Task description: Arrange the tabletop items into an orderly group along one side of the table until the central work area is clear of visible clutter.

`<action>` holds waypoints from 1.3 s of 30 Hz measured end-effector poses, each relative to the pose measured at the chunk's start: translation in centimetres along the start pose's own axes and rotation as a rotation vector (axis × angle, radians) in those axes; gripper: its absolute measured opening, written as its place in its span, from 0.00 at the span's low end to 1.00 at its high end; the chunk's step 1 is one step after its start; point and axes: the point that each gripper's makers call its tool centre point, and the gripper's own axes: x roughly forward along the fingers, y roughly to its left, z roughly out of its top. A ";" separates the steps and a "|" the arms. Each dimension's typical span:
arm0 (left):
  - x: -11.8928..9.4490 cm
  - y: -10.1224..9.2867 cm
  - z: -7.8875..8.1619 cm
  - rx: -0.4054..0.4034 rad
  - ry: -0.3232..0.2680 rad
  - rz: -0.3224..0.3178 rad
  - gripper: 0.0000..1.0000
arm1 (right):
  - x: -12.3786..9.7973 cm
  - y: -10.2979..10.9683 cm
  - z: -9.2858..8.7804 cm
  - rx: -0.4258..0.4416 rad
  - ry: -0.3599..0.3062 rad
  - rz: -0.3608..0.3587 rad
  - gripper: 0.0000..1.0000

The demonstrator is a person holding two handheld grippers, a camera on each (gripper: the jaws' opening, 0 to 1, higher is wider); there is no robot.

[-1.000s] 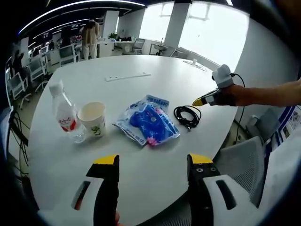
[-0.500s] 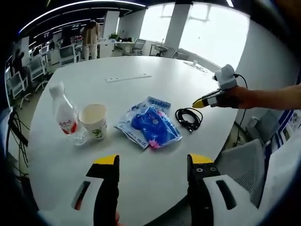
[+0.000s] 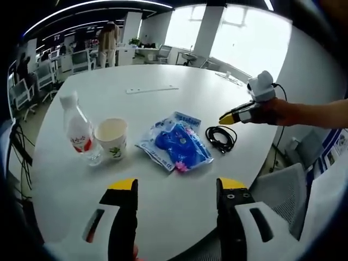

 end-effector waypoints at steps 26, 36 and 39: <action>-0.4 1.0 -0.6 -0.028 0.000 0.021 0.58 | 1.9 2.9 3.4 -0.261 0.052 0.146 0.16; -0.9 1.2 -0.2 -0.020 -0.007 0.030 0.58 | 3.0 3.4 4.1 -0.345 0.083 0.173 0.19; -0.9 1.1 -0.5 -0.012 0.003 0.026 0.59 | 3.4 3.5 4.0 -0.375 0.099 0.180 0.19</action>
